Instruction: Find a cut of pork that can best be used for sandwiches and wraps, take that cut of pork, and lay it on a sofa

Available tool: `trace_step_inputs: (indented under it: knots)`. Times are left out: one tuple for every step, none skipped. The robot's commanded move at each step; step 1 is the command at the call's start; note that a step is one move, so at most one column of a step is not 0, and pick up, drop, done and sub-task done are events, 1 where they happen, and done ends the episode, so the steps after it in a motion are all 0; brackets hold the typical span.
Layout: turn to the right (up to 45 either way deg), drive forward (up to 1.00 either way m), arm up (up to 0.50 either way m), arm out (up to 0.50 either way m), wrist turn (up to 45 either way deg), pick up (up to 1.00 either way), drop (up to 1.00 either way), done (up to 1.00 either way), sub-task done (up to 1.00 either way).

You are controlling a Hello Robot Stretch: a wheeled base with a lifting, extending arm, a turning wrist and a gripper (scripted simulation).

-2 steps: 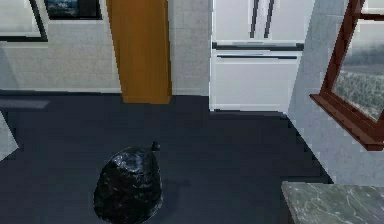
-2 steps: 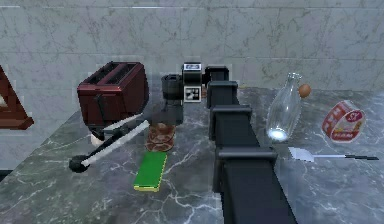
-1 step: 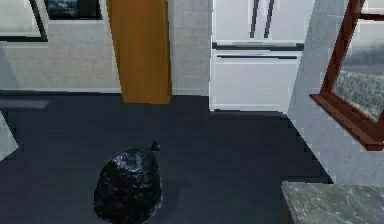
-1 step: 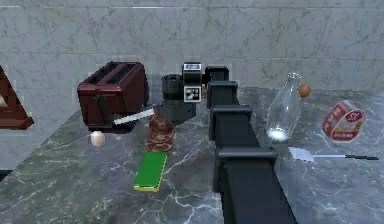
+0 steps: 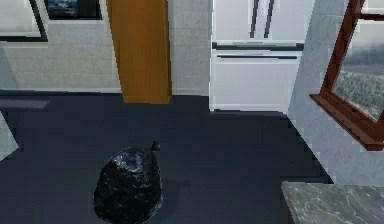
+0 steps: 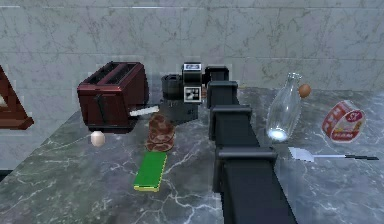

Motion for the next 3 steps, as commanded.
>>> trace_step_inputs:
  knots:
    - [0.0,0.00,-0.14,0.00,0.0,0.00,0.00,0.00,0.00]
    - [0.0,0.00,0.00,0.00,0.0,1.00,0.00,0.00,0.00]
    - [0.0,0.00,0.10,0.00,0.0,0.00,0.00,0.00,0.00]
